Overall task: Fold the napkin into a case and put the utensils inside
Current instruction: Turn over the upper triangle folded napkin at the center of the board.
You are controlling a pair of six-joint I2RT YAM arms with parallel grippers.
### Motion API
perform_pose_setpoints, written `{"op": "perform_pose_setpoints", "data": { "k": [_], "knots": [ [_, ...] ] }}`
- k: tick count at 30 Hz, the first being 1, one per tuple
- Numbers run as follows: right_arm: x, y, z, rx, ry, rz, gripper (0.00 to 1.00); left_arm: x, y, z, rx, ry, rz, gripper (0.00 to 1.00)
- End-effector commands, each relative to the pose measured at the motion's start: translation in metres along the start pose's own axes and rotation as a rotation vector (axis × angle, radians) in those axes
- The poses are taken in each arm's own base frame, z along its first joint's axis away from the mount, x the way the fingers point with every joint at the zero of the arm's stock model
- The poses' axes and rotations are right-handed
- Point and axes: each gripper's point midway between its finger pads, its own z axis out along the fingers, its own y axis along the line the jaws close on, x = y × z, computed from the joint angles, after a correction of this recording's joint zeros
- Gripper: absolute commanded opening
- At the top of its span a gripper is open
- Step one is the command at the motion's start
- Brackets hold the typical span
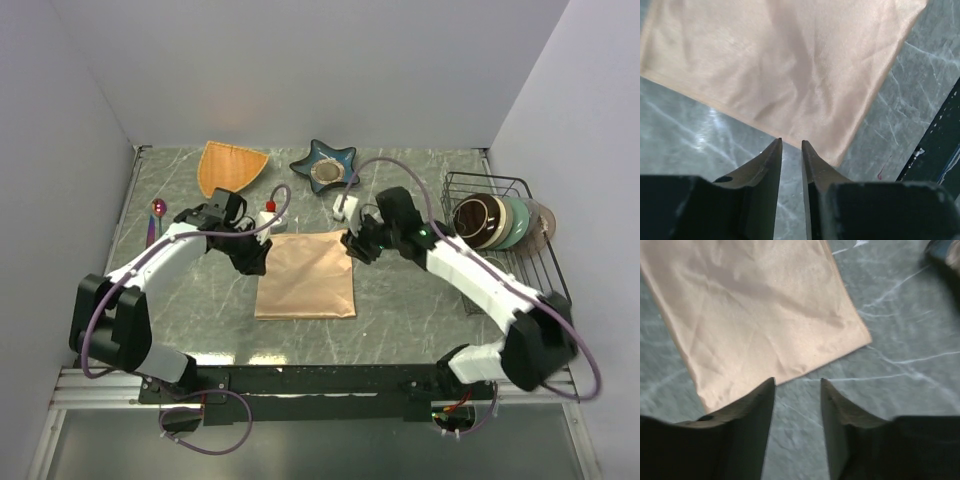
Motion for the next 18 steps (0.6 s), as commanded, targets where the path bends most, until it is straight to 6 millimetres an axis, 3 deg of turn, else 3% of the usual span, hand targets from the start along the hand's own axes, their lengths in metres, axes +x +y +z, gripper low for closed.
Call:
{"op": "perform_pose_setpoints", "data": {
  "k": [1, 4, 8, 14, 18],
  "knots": [
    [-0.010, 0.012, 0.019, -0.134, 0.017, 0.384, 0.45, 0.005, -0.005, 0.020, 0.027, -0.004, -0.051, 0.25],
    [-0.002, 0.018, 0.042, -0.181, 0.052, 0.511, 0.41, 0.021, 0.002, 0.036, 0.015, 0.055, -0.053, 0.21],
    [0.029, 0.030, 0.067, -0.222, 0.142, 0.600, 0.37, 0.044, -0.011, 0.056, 0.039, 0.153, 0.005, 0.17],
    [0.064, 0.057, 0.075, -0.280, 0.248, 0.696, 0.33, 0.068, -0.032, 0.069, 0.042, 0.252, 0.092, 0.13],
    [0.065, 0.061, 0.077, -0.292, 0.264, 0.728, 0.33, 0.080, -0.037, 0.071, 0.057, 0.308, 0.111, 0.11]
  ]
}}
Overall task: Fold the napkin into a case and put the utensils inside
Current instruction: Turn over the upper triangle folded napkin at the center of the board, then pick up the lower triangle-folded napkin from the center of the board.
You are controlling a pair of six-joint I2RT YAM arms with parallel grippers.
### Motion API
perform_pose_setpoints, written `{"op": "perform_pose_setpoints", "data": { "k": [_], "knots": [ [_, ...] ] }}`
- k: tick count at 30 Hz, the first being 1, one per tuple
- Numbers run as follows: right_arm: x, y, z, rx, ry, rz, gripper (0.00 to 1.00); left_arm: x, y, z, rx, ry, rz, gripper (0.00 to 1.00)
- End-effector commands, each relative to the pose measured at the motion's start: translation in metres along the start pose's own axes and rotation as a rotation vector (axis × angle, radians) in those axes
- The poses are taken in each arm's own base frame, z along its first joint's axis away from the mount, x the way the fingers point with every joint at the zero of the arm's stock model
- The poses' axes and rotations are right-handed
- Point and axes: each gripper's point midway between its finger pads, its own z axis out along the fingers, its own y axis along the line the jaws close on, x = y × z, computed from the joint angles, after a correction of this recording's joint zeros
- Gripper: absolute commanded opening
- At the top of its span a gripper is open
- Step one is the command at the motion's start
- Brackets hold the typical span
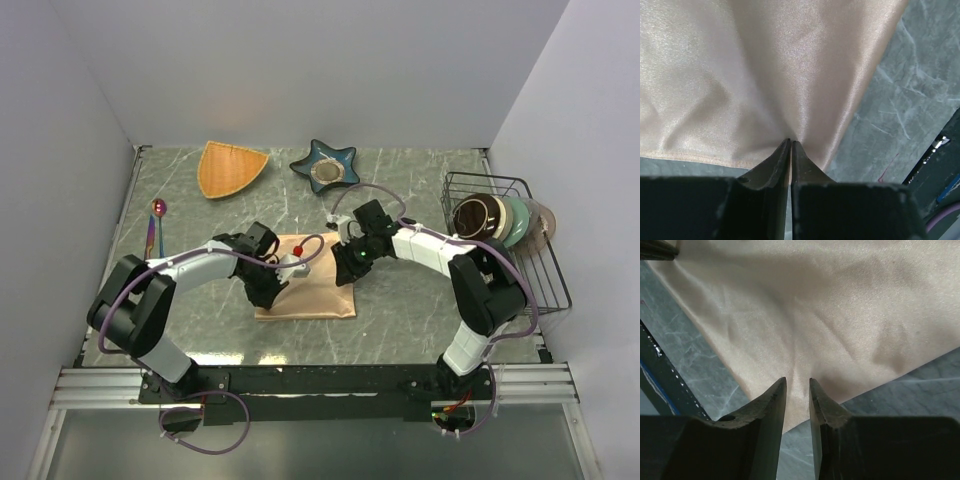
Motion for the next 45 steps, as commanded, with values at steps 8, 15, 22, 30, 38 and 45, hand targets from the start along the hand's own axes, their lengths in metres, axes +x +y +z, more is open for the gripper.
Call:
{"op": "perform_pose_setpoints", "data": {
  "k": [8, 15, 22, 30, 38, 45],
  "knots": [
    [0.030, 0.027, 0.001, -0.126, 0.128, 0.160, 0.34, 0.024, -0.011, -0.003, 0.020, 0.121, 0.120, 0.18],
    [0.007, 0.038, -0.031, -0.203, 0.059, 0.198, 0.46, -0.009, -0.024, -0.034, 0.063, -0.040, 0.122, 0.41],
    [-0.073, -0.029, -0.066, -0.029, -0.189, 0.242, 0.59, -0.074, 0.084, -0.104, -0.062, -0.422, -0.282, 0.54],
    [-0.118, -0.093, -0.056, 0.088, -0.229, 0.297, 0.70, -0.079, 0.171, -0.111, -0.083, -0.527, -0.643, 0.58],
    [-0.116, -0.113, -0.026, 0.037, -0.182, 0.349, 0.69, -0.069, 0.195, -0.083, -0.027, -0.473, -0.734, 0.58],
    [-0.105, -0.120, -0.005, 0.004, -0.149, 0.384, 0.69, -0.057, 0.193, -0.053, 0.051, -0.428, -0.807, 0.55]
  ]
}}
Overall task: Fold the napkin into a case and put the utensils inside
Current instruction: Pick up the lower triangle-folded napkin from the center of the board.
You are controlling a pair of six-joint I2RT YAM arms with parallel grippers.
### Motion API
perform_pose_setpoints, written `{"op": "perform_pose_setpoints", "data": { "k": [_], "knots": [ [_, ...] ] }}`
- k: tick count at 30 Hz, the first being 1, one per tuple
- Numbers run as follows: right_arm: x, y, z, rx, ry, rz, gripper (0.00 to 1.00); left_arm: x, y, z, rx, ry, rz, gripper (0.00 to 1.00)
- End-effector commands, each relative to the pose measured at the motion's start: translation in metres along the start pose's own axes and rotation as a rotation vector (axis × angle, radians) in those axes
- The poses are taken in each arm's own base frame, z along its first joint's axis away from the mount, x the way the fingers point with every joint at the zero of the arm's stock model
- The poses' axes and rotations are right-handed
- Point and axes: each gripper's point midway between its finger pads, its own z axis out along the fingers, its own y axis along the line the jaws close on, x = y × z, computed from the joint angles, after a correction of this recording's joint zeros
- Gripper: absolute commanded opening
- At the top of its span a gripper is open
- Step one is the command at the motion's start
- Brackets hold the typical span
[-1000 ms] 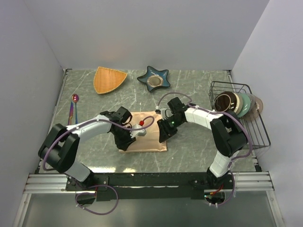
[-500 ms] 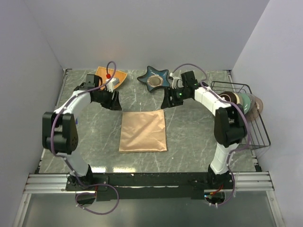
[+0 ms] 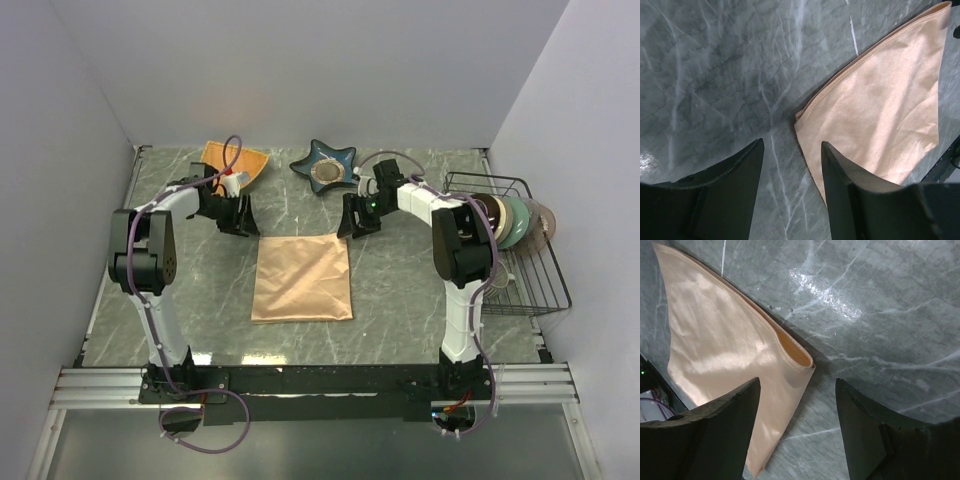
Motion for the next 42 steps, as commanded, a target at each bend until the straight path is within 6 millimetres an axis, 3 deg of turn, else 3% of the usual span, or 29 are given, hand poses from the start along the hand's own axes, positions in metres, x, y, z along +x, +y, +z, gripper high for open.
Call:
{"op": "perform_pose_setpoints", "data": {
  "k": [1, 6, 12, 18, 22, 23, 26, 29, 35, 42],
  "knots": [
    [-0.017, 0.003, 0.002, -0.034, -0.032, -0.010, 0.69, 0.002, -0.004, 0.009, 0.056, 0.016, -0.052, 0.54],
    [-0.013, 0.001, 0.011, -0.059, -0.008, -0.001, 0.64, 0.019, -0.001, 0.024, 0.072, 0.069, -0.089, 0.51],
    [-0.011, 0.011, 0.012, -0.122, 0.001, -0.003, 0.51, 0.020, -0.003, 0.033, 0.090, 0.088, -0.087, 0.44],
    [-0.020, 0.025, 0.001, -0.158, -0.032, -0.056, 0.29, 0.006, -0.009, 0.029, 0.097, 0.043, -0.051, 0.26],
    [-0.017, 0.036, -0.005, -0.164, -0.032, -0.115, 0.13, 0.003, -0.012, 0.023, 0.087, 0.019, -0.019, 0.23],
    [-0.017, 0.040, -0.008, -0.161, -0.038, -0.165, 0.11, 0.003, -0.013, 0.022, 0.085, 0.018, -0.016, 0.24],
    [-0.012, 0.054, -0.010, -0.156, -0.045, -0.246, 0.02, 0.004, -0.014, 0.017, 0.068, 0.006, -0.004, 0.45],
    [-0.008, 0.061, -0.011, -0.127, -0.057, -0.320, 0.00, 0.003, -0.017, 0.005, 0.054, -0.032, -0.002, 0.55],
    [0.004, 0.073, -0.013, -0.040, -0.078, -0.518, 0.00, -0.007, -0.019, -0.028, -0.001, -0.122, 0.030, 0.63],
    [0.028, 0.085, -0.008, 0.023, -0.049, -0.753, 0.00, -0.009, -0.016, -0.066, -0.049, -0.187, 0.012, 0.65]
  ]
}}
